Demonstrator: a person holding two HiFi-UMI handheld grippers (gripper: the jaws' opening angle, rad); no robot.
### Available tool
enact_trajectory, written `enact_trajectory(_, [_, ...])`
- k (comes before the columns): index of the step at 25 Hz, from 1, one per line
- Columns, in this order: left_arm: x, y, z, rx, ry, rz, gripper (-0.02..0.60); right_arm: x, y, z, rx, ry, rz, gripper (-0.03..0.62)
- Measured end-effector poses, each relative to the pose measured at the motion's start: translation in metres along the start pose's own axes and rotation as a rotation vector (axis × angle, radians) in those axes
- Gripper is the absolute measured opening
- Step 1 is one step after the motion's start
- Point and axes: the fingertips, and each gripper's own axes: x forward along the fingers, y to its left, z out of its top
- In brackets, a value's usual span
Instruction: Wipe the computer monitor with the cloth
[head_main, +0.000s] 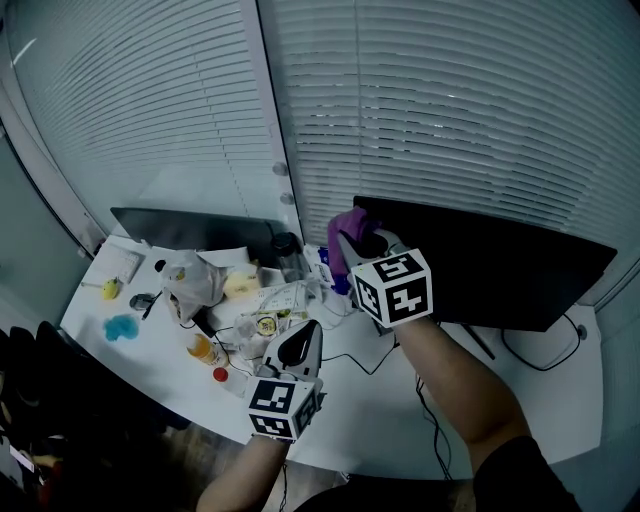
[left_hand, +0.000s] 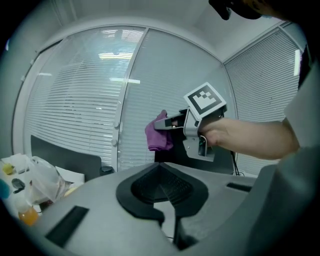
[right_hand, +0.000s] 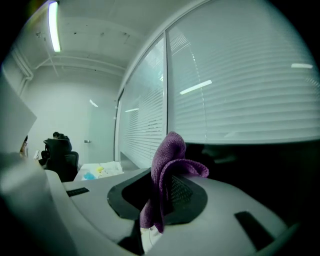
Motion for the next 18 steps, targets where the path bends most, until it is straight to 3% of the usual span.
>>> enact_trajectory(18, [-0.007, -0.015, 0.031, 0.006, -0.070, -0.046, 0.006, -0.023, 0.006, 0.060, -0.085, -0.054, -0.032, 0.072])
